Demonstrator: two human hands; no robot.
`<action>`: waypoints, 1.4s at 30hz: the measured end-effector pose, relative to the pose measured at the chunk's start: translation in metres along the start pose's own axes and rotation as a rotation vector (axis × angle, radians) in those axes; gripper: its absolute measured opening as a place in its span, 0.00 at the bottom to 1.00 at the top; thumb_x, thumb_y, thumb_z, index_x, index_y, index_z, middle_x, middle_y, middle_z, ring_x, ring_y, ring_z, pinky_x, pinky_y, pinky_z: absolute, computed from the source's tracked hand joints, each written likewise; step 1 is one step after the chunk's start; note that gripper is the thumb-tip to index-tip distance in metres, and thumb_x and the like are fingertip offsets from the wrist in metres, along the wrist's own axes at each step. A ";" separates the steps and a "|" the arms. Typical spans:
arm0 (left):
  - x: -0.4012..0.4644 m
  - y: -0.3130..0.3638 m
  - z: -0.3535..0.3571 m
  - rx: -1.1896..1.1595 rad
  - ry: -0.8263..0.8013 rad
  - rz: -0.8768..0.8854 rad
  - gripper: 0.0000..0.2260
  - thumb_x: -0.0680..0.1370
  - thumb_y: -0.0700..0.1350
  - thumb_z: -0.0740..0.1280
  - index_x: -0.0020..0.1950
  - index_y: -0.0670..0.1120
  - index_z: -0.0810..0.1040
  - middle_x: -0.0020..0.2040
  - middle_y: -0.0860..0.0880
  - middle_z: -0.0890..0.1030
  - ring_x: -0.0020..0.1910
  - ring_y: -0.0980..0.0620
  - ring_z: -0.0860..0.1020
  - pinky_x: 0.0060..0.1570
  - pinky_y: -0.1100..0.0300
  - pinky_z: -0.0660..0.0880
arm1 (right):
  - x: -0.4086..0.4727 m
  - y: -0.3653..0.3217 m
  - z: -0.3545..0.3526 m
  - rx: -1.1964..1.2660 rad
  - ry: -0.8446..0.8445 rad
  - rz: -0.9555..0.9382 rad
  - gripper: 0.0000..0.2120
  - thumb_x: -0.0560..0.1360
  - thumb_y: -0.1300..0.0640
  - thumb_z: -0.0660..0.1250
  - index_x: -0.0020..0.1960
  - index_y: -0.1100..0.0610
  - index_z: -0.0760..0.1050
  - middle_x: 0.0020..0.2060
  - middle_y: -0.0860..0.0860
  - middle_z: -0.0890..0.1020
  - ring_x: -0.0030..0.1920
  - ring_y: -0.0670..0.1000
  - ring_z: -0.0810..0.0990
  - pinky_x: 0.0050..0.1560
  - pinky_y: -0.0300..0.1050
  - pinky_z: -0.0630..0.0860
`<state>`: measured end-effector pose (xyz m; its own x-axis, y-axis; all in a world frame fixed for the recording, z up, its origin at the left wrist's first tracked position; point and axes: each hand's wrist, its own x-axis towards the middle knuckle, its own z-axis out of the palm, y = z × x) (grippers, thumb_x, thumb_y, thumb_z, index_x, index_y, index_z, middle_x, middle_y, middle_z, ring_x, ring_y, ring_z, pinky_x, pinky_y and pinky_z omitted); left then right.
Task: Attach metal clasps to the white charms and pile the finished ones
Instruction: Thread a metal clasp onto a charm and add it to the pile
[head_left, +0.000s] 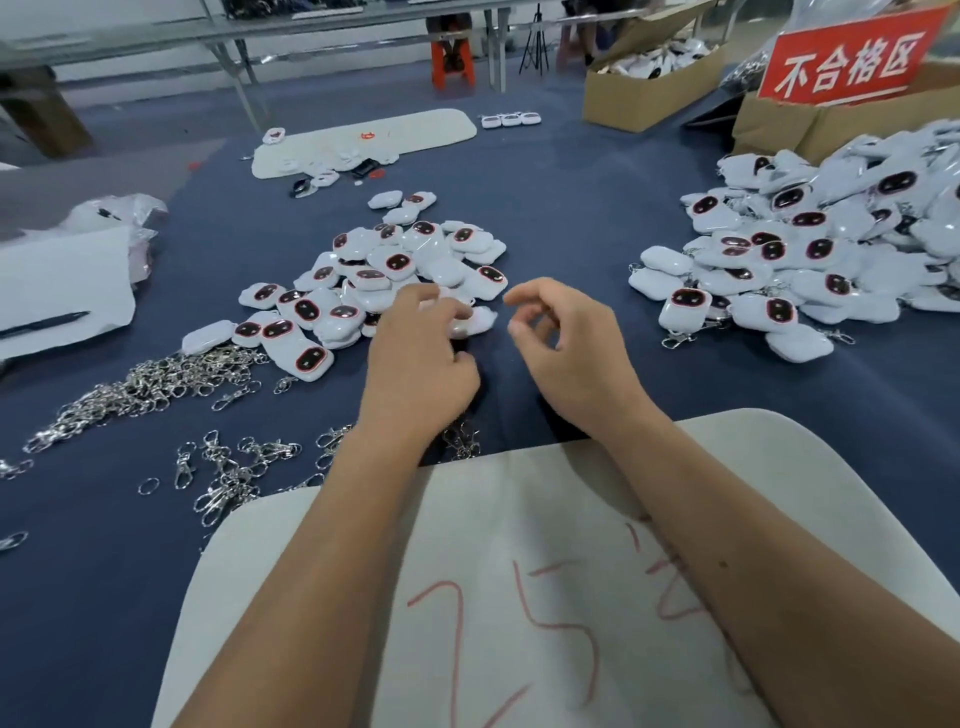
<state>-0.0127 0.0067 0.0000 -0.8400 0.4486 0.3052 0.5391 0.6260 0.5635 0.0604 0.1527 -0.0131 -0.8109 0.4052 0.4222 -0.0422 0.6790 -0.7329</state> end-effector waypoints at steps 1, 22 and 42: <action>-0.001 -0.004 -0.006 -0.217 -0.021 -0.044 0.19 0.73 0.34 0.66 0.60 0.50 0.82 0.65 0.51 0.78 0.60 0.51 0.79 0.62 0.51 0.76 | 0.000 -0.001 0.001 -0.046 -0.028 -0.034 0.10 0.79 0.60 0.69 0.60 0.55 0.81 0.46 0.46 0.83 0.44 0.50 0.79 0.51 0.40 0.74; -0.004 -0.039 -0.047 0.029 -0.398 -0.092 0.09 0.73 0.46 0.79 0.40 0.52 0.79 0.44 0.54 0.78 0.38 0.60 0.74 0.42 0.58 0.69 | -0.006 -0.004 0.007 -0.163 -0.106 -0.130 0.05 0.73 0.62 0.71 0.46 0.53 0.81 0.37 0.42 0.72 0.38 0.46 0.71 0.40 0.40 0.66; -0.007 -0.012 0.004 -0.826 -0.004 -0.169 0.04 0.80 0.34 0.69 0.46 0.39 0.82 0.40 0.41 0.85 0.36 0.52 0.81 0.39 0.63 0.77 | 0.000 0.002 0.003 0.140 -0.144 -0.007 0.04 0.77 0.59 0.74 0.43 0.55 0.83 0.35 0.52 0.83 0.35 0.52 0.76 0.39 0.45 0.73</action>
<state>-0.0128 -0.0020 -0.0118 -0.9042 0.3941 0.1649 0.1870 0.0180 0.9822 0.0585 0.1522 -0.0155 -0.8850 0.3023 0.3540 -0.1204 0.5859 -0.8014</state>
